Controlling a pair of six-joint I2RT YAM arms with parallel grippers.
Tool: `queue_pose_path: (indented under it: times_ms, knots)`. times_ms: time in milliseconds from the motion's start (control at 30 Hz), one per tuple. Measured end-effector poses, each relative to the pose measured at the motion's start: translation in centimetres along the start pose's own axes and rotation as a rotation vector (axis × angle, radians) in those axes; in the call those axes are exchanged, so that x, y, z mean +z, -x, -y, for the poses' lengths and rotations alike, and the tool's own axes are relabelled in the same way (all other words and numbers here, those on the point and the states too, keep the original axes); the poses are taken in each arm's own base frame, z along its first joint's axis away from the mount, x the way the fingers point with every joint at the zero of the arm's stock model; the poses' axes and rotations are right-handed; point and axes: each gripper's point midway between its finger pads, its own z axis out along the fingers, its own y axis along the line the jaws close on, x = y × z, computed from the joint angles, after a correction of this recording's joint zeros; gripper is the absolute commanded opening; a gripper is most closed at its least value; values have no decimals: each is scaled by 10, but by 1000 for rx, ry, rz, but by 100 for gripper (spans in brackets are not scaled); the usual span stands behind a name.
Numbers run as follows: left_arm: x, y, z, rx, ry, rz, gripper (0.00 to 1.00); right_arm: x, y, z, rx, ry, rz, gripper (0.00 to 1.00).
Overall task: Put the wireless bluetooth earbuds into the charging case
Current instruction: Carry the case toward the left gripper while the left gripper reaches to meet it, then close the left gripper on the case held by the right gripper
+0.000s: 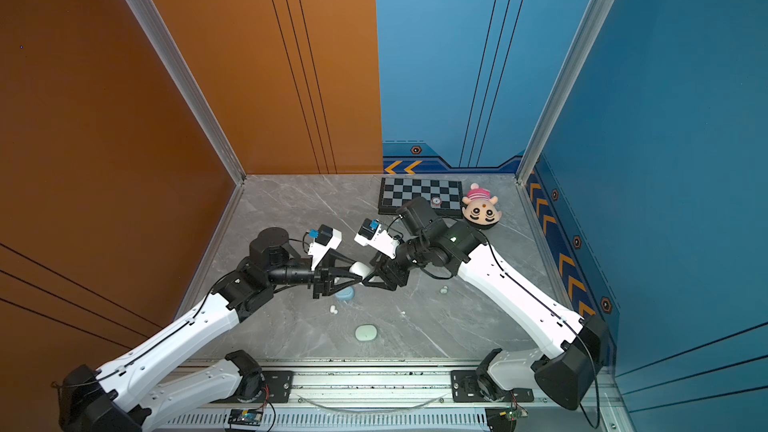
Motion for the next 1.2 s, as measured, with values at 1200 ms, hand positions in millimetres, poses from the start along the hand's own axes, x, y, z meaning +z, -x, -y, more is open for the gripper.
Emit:
queue_pose_path:
  times_ms: [1200]
  knots:
    - [-15, 111, -16, -241, -34, 342, 0, -59, 103, 28, 487, 224, 570, 75]
